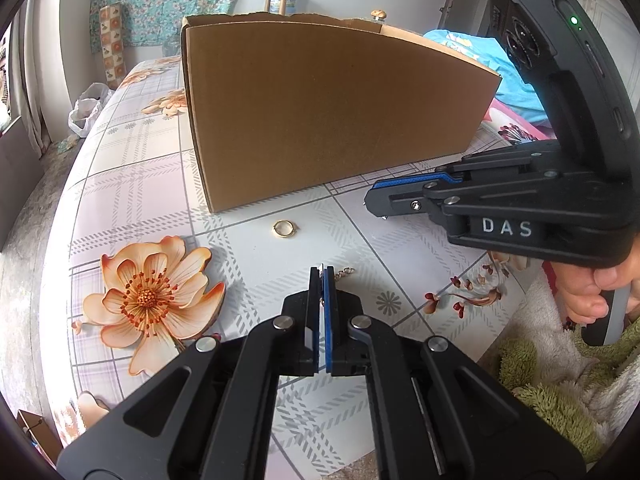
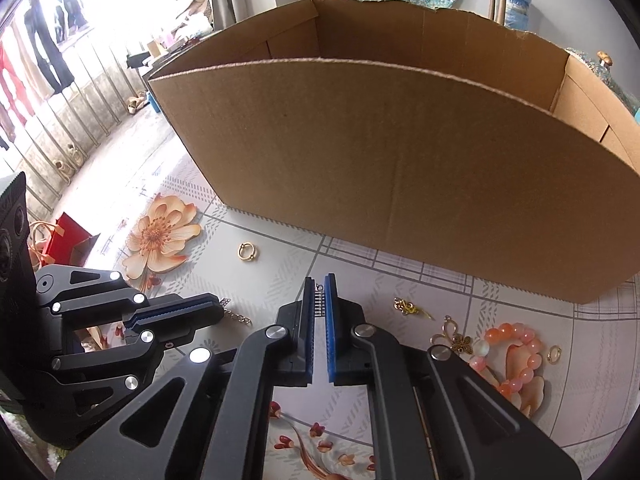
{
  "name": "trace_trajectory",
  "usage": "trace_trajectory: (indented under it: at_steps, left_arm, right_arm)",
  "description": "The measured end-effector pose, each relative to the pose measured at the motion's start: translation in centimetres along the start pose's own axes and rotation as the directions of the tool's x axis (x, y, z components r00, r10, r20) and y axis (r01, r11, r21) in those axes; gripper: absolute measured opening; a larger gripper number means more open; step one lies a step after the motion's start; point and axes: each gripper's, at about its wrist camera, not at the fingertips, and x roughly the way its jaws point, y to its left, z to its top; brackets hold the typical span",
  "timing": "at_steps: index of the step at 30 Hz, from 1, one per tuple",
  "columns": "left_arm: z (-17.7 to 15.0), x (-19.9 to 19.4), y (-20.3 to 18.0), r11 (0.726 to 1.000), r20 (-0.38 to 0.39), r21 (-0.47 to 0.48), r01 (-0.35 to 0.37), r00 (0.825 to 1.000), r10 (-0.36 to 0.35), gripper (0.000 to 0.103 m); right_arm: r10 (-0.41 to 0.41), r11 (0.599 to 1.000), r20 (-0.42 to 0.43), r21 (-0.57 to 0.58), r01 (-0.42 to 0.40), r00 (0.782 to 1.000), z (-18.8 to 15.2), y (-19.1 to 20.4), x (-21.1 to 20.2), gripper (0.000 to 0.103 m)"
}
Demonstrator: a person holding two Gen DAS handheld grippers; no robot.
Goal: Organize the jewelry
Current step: 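Carry both charms over the box and open the left gripper to drop its charm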
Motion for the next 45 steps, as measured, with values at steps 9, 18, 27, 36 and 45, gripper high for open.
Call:
trace_trajectory:
  at_steps: [9,18,27,36,45]
  left_arm:
    - [0.1,-1.8,-0.7,0.999,0.054,0.034,-0.014,0.998,0.012,0.001]
    - [2.8,-6.8,-1.7,0.998,0.181,0.036,0.047,0.982,-0.053,0.001]
    - [11.3,-8.5,-1.9,0.989,0.295,0.091,0.116,0.946,-0.138,0.001]
    - [17.2,1.5,1.9,0.995,0.062,-0.059,0.085,0.995,-0.081,0.001]
    - [16.7,4.6,3.5,0.995,-0.028,-0.099,0.009,1.000,-0.012,0.007]
  right_arm:
    - [0.007,0.999,0.084,0.050,-0.011,0.996,-0.5,-1.0,-3.8,0.005]
    - [0.063,0.995,0.247,0.053,-0.079,0.967,0.5,-1.7,-9.4,0.005]
    - [0.120,0.992,0.365,-0.001,-0.129,0.923,6.1,-4.5,-13.2,0.005]
    - [0.221,0.953,0.120,0.185,-0.241,0.968,10.7,-10.4,-5.1,0.005]
    - [0.240,0.941,0.055,0.234,-0.246,0.969,11.2,-10.8,-0.7,0.006]
